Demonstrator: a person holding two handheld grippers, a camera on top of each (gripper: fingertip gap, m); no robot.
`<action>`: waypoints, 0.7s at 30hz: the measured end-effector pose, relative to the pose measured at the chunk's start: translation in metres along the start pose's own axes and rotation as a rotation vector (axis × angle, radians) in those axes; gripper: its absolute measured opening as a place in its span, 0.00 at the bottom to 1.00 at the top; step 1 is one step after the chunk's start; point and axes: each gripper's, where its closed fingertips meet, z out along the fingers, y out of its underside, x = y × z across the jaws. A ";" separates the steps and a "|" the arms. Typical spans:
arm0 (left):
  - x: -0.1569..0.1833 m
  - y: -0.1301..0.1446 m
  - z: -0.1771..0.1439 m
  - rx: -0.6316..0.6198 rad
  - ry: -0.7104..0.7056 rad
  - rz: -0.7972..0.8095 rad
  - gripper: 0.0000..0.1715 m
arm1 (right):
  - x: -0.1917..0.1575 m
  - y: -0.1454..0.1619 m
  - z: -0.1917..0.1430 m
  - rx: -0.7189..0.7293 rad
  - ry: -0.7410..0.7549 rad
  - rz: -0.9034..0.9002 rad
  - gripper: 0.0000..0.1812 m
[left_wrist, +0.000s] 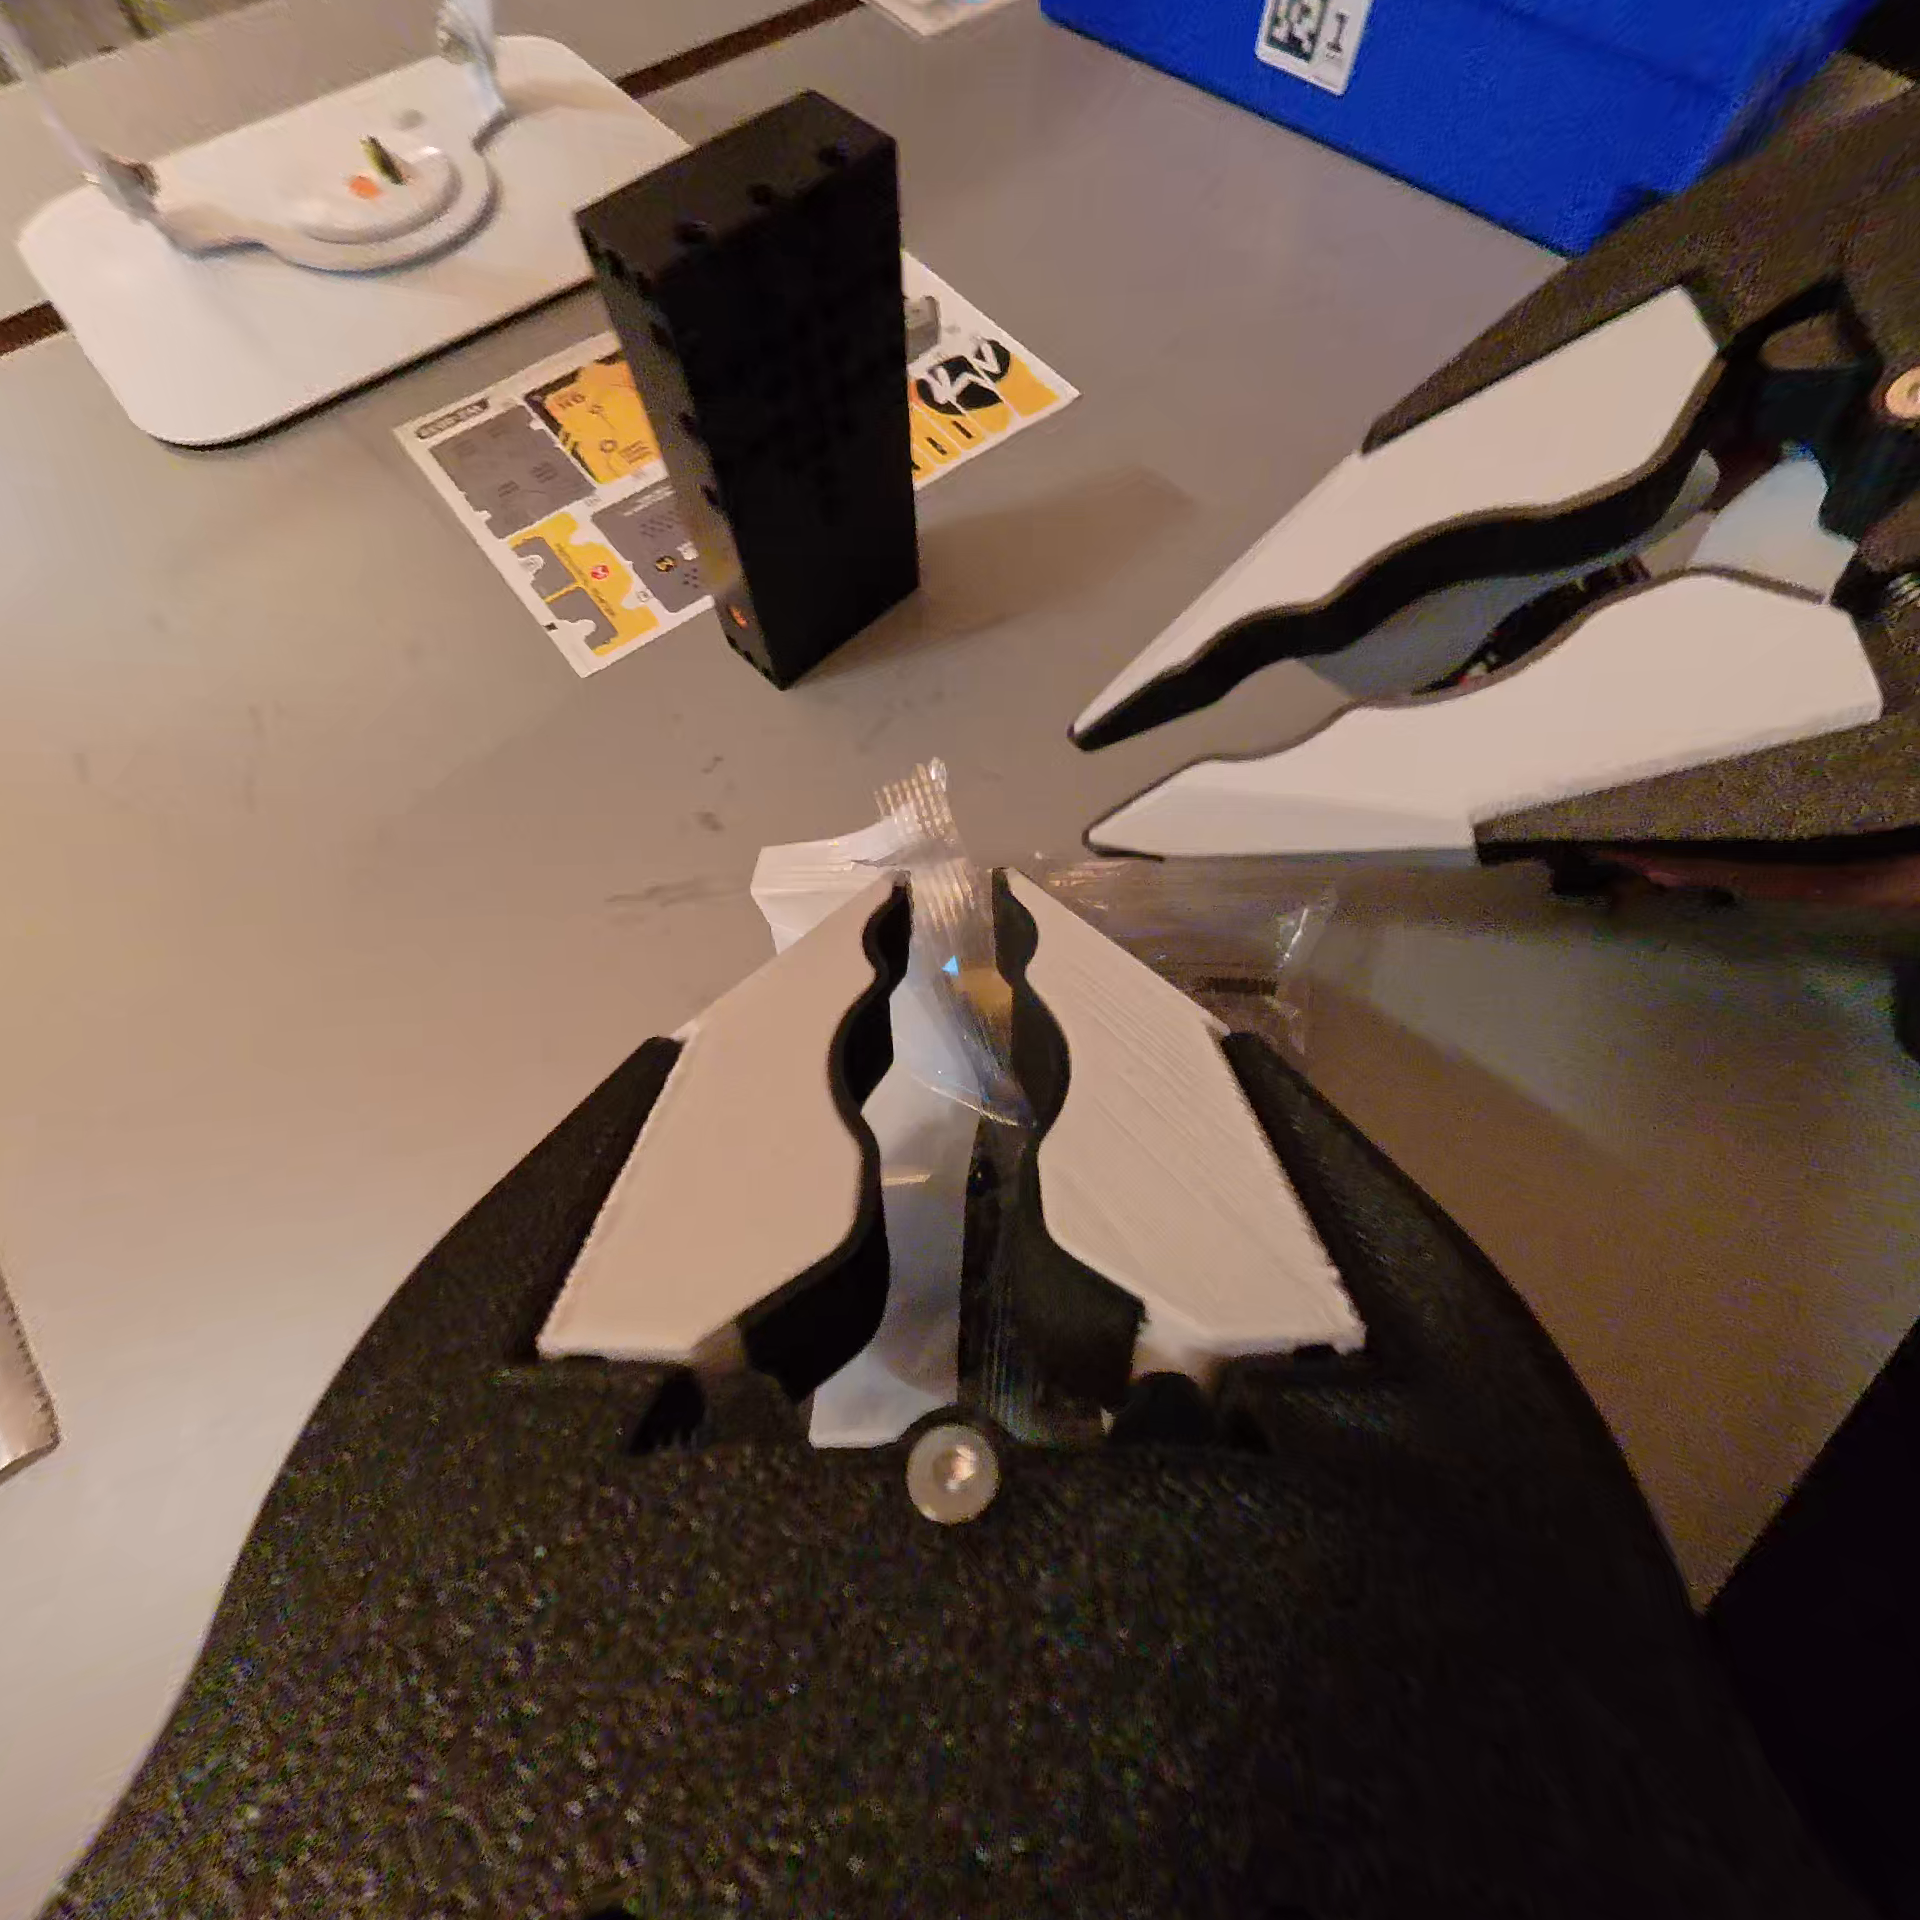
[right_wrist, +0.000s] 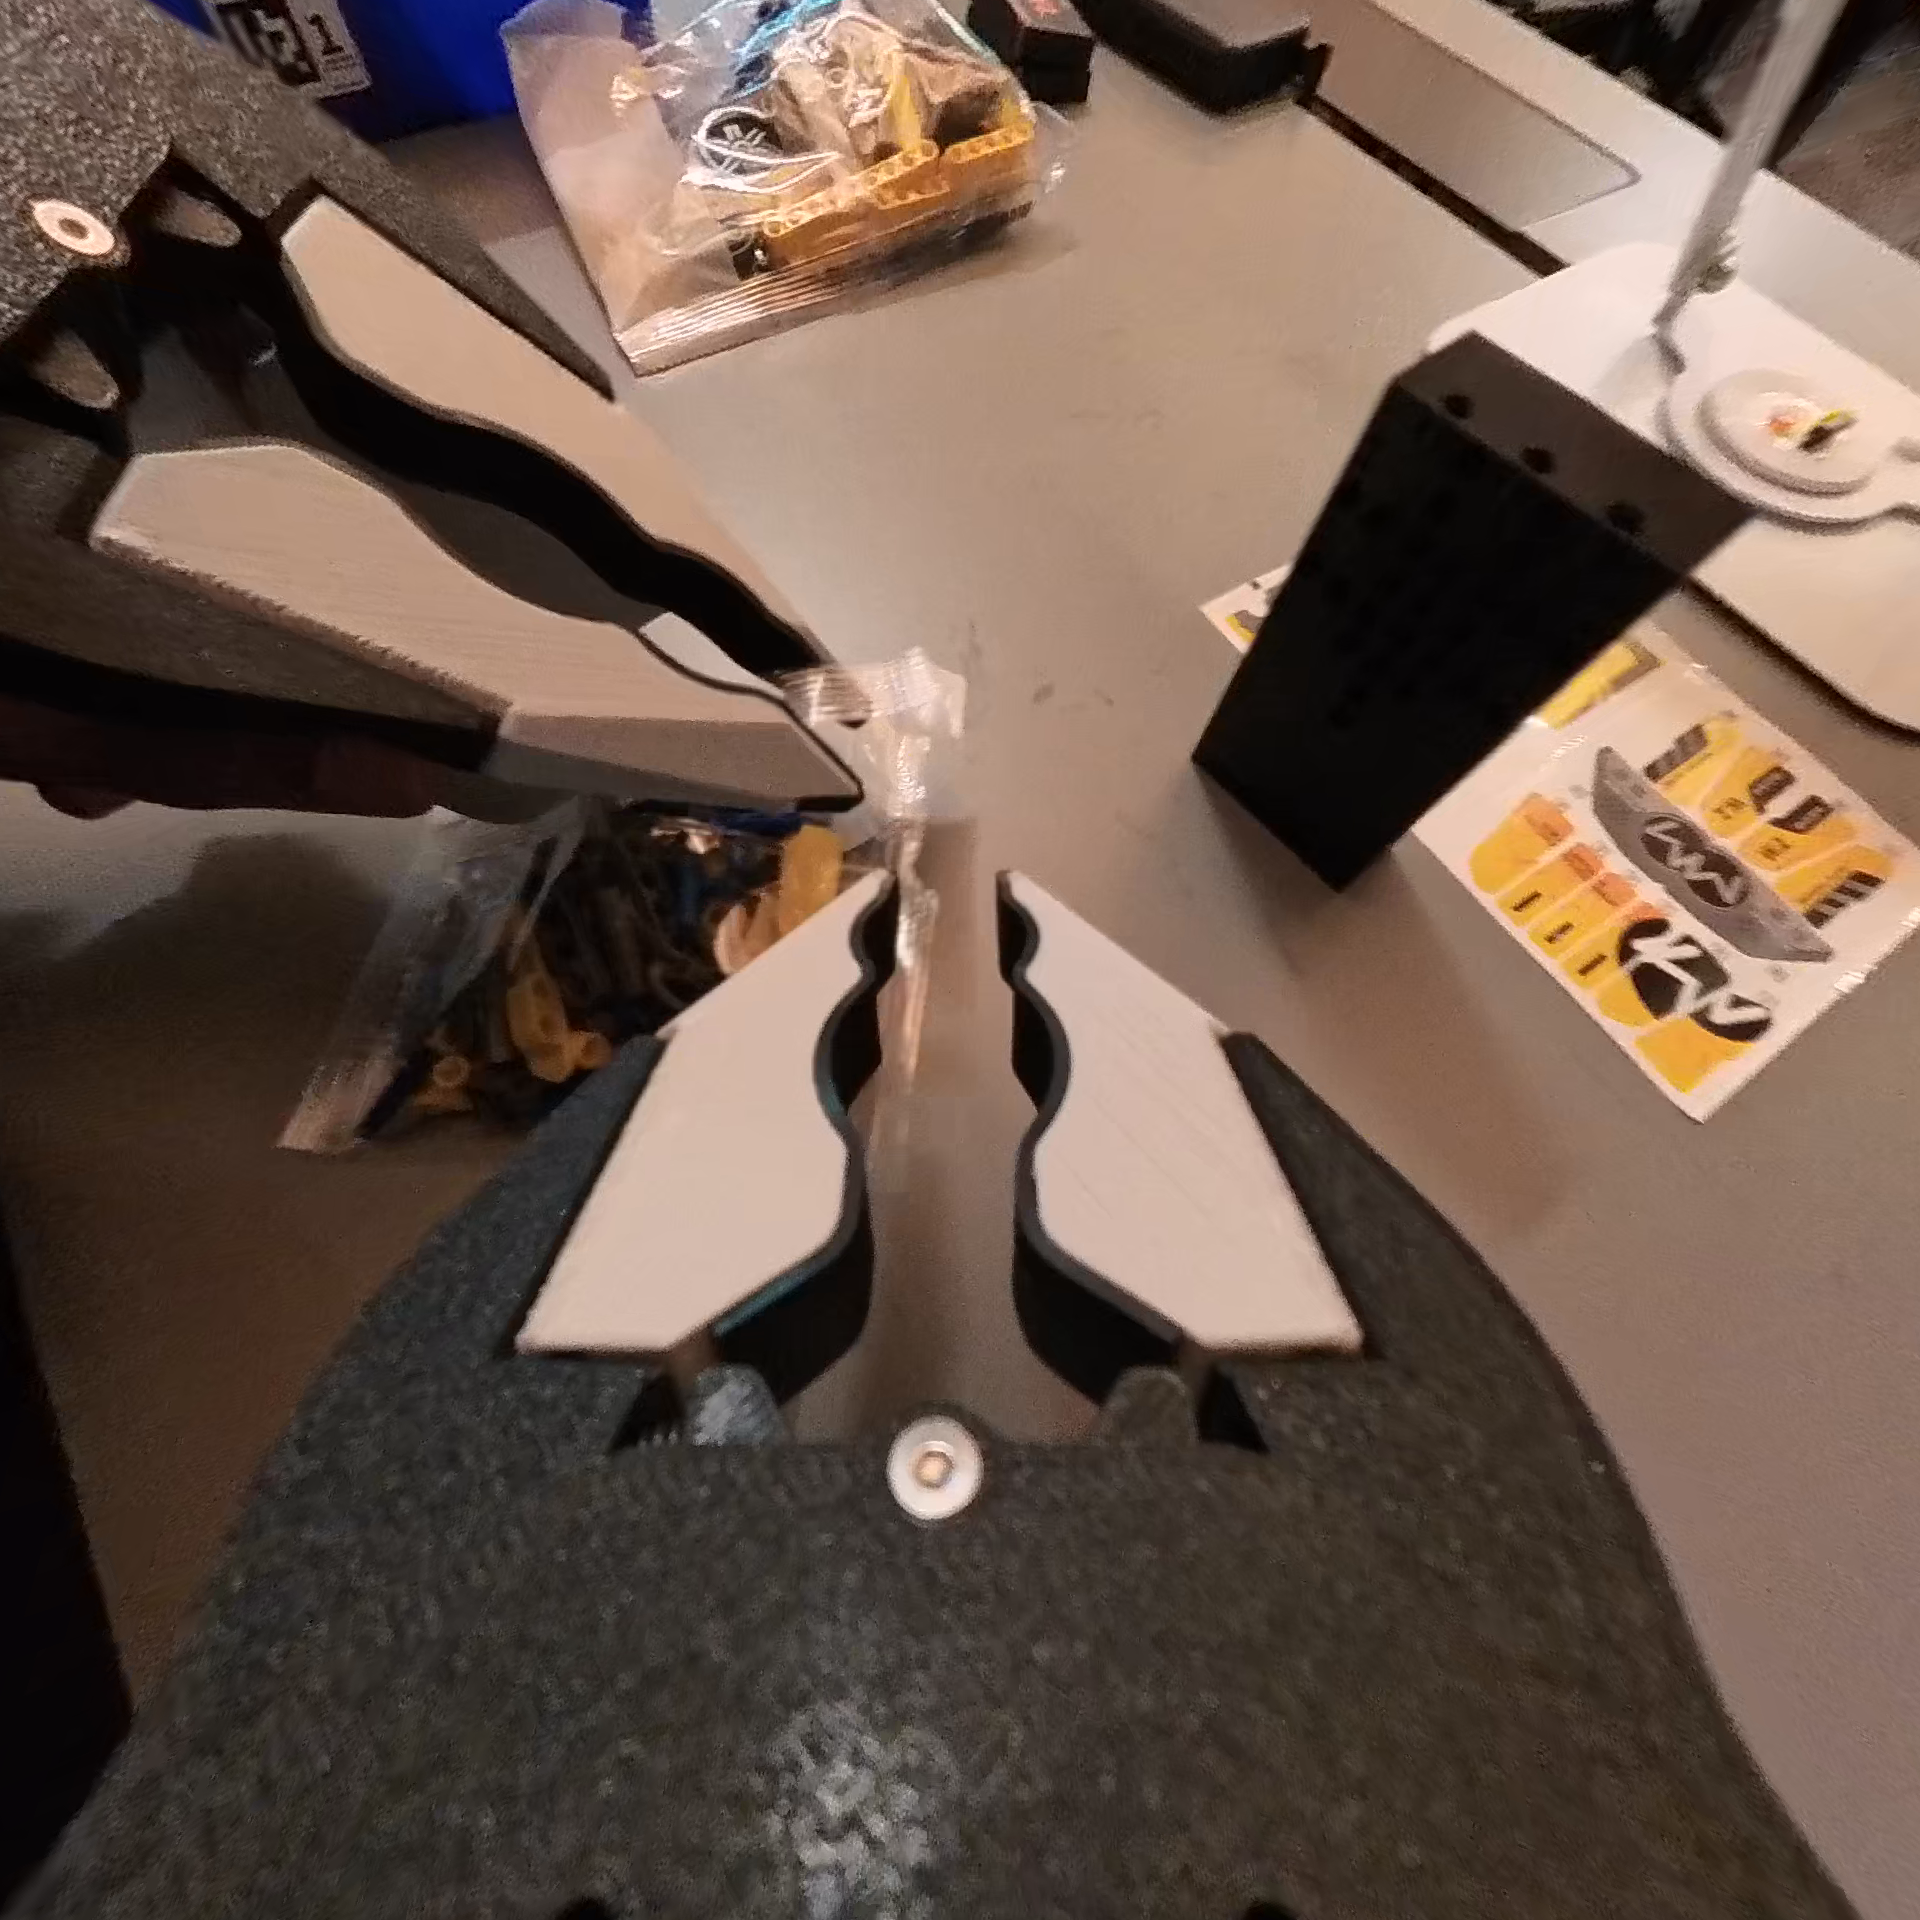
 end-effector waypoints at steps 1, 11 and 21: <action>-0.003 0.000 -0.001 0.008 -0.014 -0.008 0.08 | -0.005 -0.001 0.002 -0.002 -0.019 -0.004 0.10; 0.012 -0.001 -0.011 -0.004 0.280 -0.174 0.00 | -0.052 -0.001 0.012 -0.019 -0.370 -0.157 0.23; 0.043 -0.005 -0.017 -0.087 0.625 0.075 0.01 | -0.082 0.034 -0.047 -0.353 -0.881 -0.275 0.16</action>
